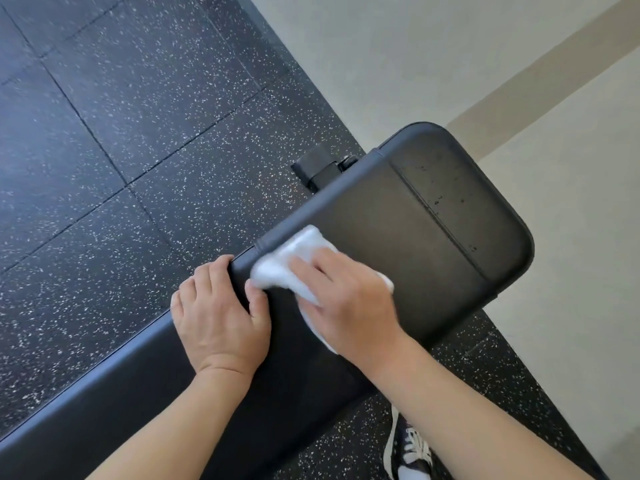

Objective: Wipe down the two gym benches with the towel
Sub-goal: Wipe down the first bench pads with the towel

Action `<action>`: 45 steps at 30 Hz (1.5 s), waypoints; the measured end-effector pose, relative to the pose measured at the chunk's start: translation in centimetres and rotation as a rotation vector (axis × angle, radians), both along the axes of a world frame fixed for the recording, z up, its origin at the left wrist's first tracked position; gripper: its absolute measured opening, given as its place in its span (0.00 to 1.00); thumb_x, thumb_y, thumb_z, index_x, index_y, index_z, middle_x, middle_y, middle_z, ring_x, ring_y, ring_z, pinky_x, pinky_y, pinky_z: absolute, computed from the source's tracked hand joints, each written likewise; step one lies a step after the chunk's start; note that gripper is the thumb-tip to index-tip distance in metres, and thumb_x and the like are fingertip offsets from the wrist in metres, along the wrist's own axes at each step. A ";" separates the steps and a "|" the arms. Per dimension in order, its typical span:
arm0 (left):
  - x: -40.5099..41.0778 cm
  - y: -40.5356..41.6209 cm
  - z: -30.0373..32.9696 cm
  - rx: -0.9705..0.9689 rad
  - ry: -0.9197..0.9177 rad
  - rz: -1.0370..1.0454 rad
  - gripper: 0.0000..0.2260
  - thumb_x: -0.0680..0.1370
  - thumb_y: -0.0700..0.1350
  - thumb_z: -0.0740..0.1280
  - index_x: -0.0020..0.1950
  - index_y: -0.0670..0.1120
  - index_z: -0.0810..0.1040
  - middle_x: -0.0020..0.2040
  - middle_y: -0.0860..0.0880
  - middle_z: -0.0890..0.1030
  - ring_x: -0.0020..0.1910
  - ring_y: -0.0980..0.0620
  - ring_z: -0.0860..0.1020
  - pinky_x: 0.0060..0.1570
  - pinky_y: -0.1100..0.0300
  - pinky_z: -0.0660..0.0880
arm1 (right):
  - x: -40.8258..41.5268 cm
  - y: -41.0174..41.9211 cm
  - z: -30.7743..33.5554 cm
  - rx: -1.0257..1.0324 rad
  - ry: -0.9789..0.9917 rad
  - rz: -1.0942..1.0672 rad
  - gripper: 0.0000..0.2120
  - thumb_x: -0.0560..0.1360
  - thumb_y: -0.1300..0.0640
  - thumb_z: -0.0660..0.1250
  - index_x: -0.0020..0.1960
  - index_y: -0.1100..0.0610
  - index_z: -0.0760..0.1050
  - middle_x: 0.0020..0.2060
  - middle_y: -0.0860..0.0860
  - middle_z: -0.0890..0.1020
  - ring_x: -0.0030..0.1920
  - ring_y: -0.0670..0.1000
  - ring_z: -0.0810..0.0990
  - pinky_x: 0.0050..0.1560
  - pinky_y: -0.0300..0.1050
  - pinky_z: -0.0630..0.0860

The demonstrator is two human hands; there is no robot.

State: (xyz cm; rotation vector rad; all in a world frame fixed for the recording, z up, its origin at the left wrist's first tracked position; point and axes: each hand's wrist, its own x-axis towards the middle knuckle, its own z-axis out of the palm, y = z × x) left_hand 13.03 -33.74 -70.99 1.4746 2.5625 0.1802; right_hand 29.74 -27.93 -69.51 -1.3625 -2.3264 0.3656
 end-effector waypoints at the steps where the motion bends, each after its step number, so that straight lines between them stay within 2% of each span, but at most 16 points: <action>1: 0.0 0.1 0.0 0.001 0.001 0.001 0.24 0.79 0.55 0.56 0.68 0.42 0.74 0.60 0.40 0.79 0.58 0.36 0.75 0.64 0.37 0.69 | 3.1 -1.3 -0.1 0.016 0.004 0.010 0.12 0.73 0.61 0.71 0.54 0.51 0.85 0.41 0.48 0.80 0.36 0.53 0.77 0.31 0.48 0.74; 3: -0.1 0.1 0.0 0.000 0.006 0.004 0.24 0.79 0.55 0.57 0.69 0.42 0.75 0.60 0.41 0.79 0.58 0.36 0.74 0.65 0.39 0.68 | 9.2 -2.7 -0.3 0.022 -0.001 0.020 0.13 0.76 0.61 0.72 0.60 0.54 0.85 0.44 0.50 0.82 0.38 0.54 0.79 0.36 0.48 0.78; 5: -0.2 0.0 0.0 -0.001 -0.003 0.001 0.24 0.79 0.55 0.57 0.69 0.43 0.75 0.60 0.42 0.79 0.58 0.37 0.74 0.66 0.40 0.67 | 13.2 -2.3 -0.4 0.050 -0.049 0.003 0.11 0.79 0.59 0.71 0.61 0.56 0.84 0.44 0.52 0.82 0.39 0.54 0.79 0.43 0.43 0.76; 7: -0.2 0.0 -0.2 0.000 -0.013 0.003 0.24 0.79 0.55 0.57 0.69 0.43 0.75 0.61 0.43 0.79 0.59 0.38 0.73 0.67 0.40 0.67 | 14.4 -0.9 -0.9 0.106 -0.096 -0.010 0.09 0.79 0.59 0.70 0.58 0.56 0.85 0.41 0.52 0.81 0.37 0.55 0.79 0.41 0.43 0.73; 10: -0.2 0.0 -0.3 -0.003 -0.015 0.008 0.24 0.79 0.55 0.57 0.69 0.43 0.75 0.61 0.43 0.79 0.59 0.38 0.74 0.67 0.39 0.67 | 11.7 2.1 -1.2 0.168 -0.083 -0.066 0.02 0.77 0.58 0.70 0.48 0.53 0.81 0.36 0.50 0.76 0.33 0.55 0.75 0.34 0.45 0.68; 13: -0.2 -0.1 -0.2 -0.014 -0.011 0.007 0.24 0.79 0.55 0.57 0.69 0.43 0.75 0.61 0.42 0.79 0.59 0.36 0.74 0.67 0.36 0.68 | 7.2 6.7 -0.8 0.183 -0.059 -0.162 0.06 0.76 0.56 0.70 0.44 0.51 0.73 0.36 0.50 0.76 0.34 0.55 0.75 0.31 0.46 0.64; 15: 0.0 0.0 0.0 -0.012 -0.013 0.013 0.24 0.79 0.55 0.57 0.69 0.43 0.74 0.61 0.41 0.78 0.60 0.36 0.74 0.68 0.36 0.68 | 4.1 10.0 -0.7 0.149 -0.058 -0.221 0.03 0.76 0.54 0.70 0.45 0.52 0.76 0.40 0.50 0.79 0.37 0.55 0.79 0.29 0.46 0.67; 19: 0.2 0.1 0.1 -0.016 0.000 0.021 0.24 0.79 0.55 0.56 0.69 0.42 0.74 0.60 0.41 0.78 0.59 0.35 0.74 0.67 0.38 0.68 | 0.4 13.1 -0.7 0.049 -0.098 -0.283 0.08 0.77 0.51 0.66 0.45 0.54 0.79 0.45 0.50 0.80 0.41 0.56 0.80 0.32 0.46 0.61; 23: 0.1 0.0 -0.1 -0.007 0.008 0.016 0.25 0.80 0.55 0.55 0.69 0.41 0.74 0.60 0.39 0.78 0.59 0.34 0.74 0.66 0.38 0.67 | 2.0 7.6 -0.3 0.028 0.005 -0.250 0.04 0.76 0.55 0.71 0.48 0.55 0.81 0.43 0.51 0.80 0.40 0.56 0.79 0.31 0.49 0.68; 25: 0.2 0.0 -0.1 0.003 0.006 0.015 0.25 0.80 0.55 0.55 0.69 0.41 0.74 0.60 0.38 0.78 0.59 0.33 0.74 0.65 0.37 0.67 | 4.2 2.4 -0.1 0.023 0.021 -0.121 0.08 0.74 0.58 0.71 0.52 0.54 0.84 0.40 0.51 0.79 0.37 0.55 0.77 0.31 0.49 0.72; 28: 0.3 0.0 -0.1 0.010 0.002 0.015 0.25 0.80 0.54 0.55 0.69 0.41 0.74 0.60 0.37 0.78 0.59 0.33 0.74 0.66 0.36 0.67 | 10.6 -2.6 -0.4 0.011 0.017 0.022 0.12 0.76 0.61 0.71 0.58 0.55 0.84 0.43 0.49 0.81 0.38 0.53 0.78 0.36 0.48 0.76; 32: 0.2 0.1 -0.2 0.000 -0.003 0.014 0.24 0.80 0.54 0.56 0.70 0.41 0.73 0.61 0.38 0.78 0.59 0.33 0.73 0.65 0.37 0.67 | 16.9 -2.3 -0.9 0.027 0.024 -0.146 0.08 0.80 0.56 0.71 0.58 0.54 0.85 0.44 0.48 0.81 0.40 0.53 0.79 0.39 0.44 0.75; 35: 0.2 0.0 -0.1 -0.001 -0.004 0.017 0.25 0.79 0.54 0.55 0.70 0.41 0.74 0.61 0.38 0.78 0.59 0.33 0.73 0.65 0.37 0.67 | 13.2 0.1 -1.4 0.114 -0.007 -0.359 0.07 0.81 0.57 0.66 0.47 0.54 0.82 0.38 0.50 0.79 0.35 0.55 0.77 0.32 0.47 0.71; 39: 0.2 0.1 0.0 -0.003 0.000 0.018 0.25 0.79 0.55 0.55 0.70 0.42 0.74 0.61 0.38 0.78 0.59 0.34 0.74 0.66 0.37 0.67 | 3.5 4.3 -0.6 0.058 0.036 -0.363 0.02 0.73 0.58 0.71 0.46 0.54 0.80 0.40 0.50 0.80 0.37 0.54 0.77 0.32 0.44 0.60; 43: 0.3 0.0 -0.1 -0.004 0.003 0.014 0.25 0.79 0.55 0.55 0.70 0.41 0.73 0.61 0.38 0.78 0.59 0.34 0.73 0.66 0.38 0.66 | -5.0 5.6 0.6 -0.071 0.084 -0.253 0.02 0.72 0.59 0.73 0.44 0.57 0.81 0.44 0.52 0.82 0.44 0.57 0.82 0.32 0.50 0.71; 45: 0.3 0.1 0.0 -0.011 -0.001 0.016 0.25 0.79 0.55 0.54 0.69 0.41 0.74 0.60 0.37 0.78 0.59 0.34 0.73 0.65 0.38 0.66 | -6.3 3.8 0.9 -0.092 0.100 -0.120 0.03 0.71 0.59 0.74 0.43 0.58 0.81 0.43 0.54 0.81 0.43 0.58 0.81 0.32 0.52 0.74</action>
